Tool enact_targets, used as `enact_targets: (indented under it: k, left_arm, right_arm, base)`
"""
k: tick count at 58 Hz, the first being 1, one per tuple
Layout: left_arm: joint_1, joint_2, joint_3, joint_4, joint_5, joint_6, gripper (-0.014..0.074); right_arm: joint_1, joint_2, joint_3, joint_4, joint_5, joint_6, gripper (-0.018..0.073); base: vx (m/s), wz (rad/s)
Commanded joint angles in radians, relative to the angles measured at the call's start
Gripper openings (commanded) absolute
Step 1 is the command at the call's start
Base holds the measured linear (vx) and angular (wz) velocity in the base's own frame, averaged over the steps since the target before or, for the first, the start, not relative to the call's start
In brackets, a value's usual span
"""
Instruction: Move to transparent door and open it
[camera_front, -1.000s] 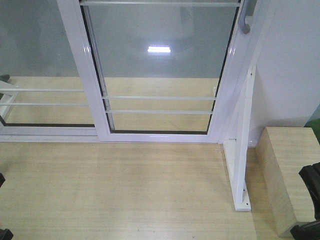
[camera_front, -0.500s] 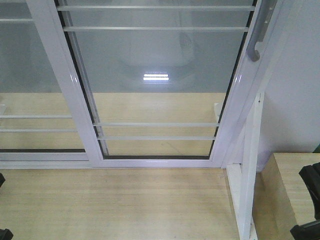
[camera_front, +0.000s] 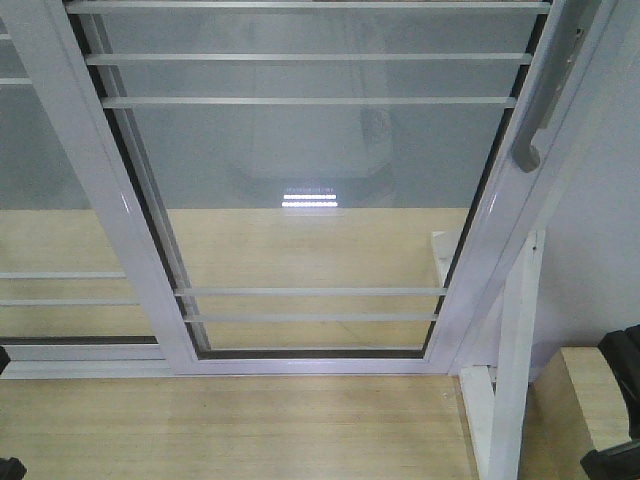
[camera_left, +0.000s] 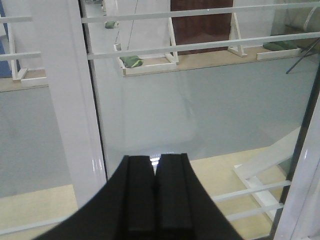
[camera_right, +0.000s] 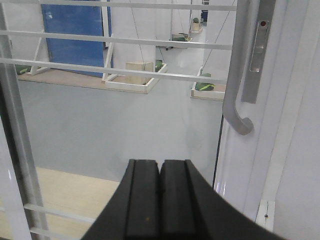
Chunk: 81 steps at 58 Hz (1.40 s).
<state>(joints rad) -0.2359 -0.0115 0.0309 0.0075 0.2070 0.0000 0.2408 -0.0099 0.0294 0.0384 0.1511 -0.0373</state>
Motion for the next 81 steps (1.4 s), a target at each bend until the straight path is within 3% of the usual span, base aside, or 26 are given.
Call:
enact_targets:
  k: [1, 15, 81]
  left_arm:
    - [-0.004, -0.013, 0.016, -0.008, -0.081, -0.006, 0.0003]
    - [-0.003, 0.082, 0.008, -0.008, -0.082, -0.006, 0.0003]
    - [-0.003, 0.086, 0.008, -0.008, -0.053, -0.006, 0.0003]
  right_arm:
    - [-0.003, -0.017, 0.005, -0.005, -0.077, 0.0, -0.0001]
    - [-0.003, 0.069, 0.003, -0.001, -0.083, 0.0, -0.0001]
    - [-0.003, 0.073, 0.003, -0.001, -0.047, 0.0, -0.0001]
  base:
    - [0.09, -0.08]
    - [-0.03, 0.02]
    - [0.0, 0.0]
